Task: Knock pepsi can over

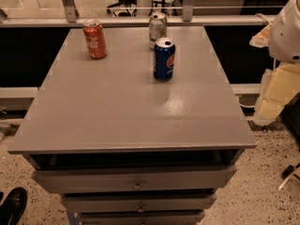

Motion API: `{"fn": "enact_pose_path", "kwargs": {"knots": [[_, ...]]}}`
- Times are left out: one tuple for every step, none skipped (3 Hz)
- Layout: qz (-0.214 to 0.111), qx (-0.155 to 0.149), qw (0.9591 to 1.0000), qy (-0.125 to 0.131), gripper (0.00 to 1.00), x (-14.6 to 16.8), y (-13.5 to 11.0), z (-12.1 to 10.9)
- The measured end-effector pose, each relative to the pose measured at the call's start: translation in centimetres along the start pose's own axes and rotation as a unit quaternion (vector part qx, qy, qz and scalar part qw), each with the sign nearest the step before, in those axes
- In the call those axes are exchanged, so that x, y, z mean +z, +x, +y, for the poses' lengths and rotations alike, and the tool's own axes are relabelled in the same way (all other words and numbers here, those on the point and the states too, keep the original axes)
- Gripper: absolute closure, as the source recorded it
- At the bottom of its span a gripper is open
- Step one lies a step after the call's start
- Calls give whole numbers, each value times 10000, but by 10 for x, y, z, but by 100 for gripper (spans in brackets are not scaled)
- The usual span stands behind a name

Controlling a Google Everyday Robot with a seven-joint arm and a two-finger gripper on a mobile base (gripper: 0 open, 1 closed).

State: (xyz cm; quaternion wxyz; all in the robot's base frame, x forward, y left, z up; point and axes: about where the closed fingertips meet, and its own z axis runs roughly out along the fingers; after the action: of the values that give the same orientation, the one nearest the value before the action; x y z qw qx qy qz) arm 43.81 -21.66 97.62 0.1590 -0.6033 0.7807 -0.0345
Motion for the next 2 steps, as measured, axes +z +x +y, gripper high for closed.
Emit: {"fn": "enact_pose_path", "kwargs": {"knots": [[0,0,10000,1,0,0,0,0],[-308,94,9995,8,0,13,-14,-3]]}}
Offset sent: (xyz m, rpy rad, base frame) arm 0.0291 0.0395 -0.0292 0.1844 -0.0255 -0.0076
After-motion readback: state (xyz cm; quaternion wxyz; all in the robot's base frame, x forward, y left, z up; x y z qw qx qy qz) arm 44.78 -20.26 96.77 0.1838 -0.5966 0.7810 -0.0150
